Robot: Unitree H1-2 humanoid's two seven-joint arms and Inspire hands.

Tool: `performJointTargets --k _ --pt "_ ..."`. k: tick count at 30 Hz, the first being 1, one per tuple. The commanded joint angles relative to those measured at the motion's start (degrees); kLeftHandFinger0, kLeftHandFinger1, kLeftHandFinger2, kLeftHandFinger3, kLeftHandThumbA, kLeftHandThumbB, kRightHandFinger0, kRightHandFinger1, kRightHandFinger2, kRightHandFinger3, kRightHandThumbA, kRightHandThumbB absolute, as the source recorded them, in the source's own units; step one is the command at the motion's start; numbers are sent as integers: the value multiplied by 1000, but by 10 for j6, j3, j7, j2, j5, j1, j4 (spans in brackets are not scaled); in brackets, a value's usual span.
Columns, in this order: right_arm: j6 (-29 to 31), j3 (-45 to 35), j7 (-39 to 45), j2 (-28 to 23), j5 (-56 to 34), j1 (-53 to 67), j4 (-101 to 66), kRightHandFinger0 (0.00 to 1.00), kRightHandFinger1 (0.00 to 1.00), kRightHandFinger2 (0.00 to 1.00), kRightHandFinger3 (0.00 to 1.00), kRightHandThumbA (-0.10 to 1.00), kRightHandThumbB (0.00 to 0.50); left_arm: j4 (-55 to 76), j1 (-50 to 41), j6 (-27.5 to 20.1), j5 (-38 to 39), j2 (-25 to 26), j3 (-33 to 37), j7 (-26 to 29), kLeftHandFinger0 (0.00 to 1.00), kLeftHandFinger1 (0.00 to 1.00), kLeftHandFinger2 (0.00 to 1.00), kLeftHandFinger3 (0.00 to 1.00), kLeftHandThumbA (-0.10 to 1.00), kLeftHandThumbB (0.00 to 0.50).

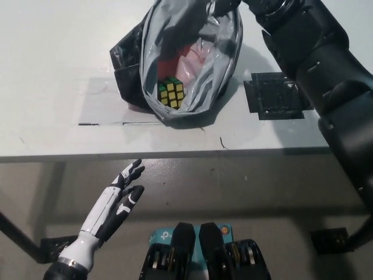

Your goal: Use the right hand to pick up a rubix's cube and place it into a plastic bag and lift the bag

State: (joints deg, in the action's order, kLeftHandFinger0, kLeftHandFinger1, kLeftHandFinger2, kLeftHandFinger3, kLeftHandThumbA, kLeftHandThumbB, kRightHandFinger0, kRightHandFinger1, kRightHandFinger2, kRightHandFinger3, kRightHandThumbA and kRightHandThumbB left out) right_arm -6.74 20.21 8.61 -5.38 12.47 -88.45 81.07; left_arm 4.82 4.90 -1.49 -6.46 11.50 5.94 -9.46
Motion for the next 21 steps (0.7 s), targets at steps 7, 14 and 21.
performJointTargets --k 7,14,21 --pt "-14 -5 177 -54 -6 -78 -57 1000 1000 1000 1000 639 500 20 0 -5 -1 6 4 -8 941 1000 1000 1000 918 134" --pt "10 -102 54 -129 0 37 -434 1000 1000 1000 1000 1000 417 24 13 3 7 5 0 -8 953 1000 1000 1000 874 121" --pt "2 -266 14 -156 -19 232 -958 1000 1000 1000 1000 1000 382 10 42 0 8 11 -12 -3 976 1000 1000 1000 933 133"
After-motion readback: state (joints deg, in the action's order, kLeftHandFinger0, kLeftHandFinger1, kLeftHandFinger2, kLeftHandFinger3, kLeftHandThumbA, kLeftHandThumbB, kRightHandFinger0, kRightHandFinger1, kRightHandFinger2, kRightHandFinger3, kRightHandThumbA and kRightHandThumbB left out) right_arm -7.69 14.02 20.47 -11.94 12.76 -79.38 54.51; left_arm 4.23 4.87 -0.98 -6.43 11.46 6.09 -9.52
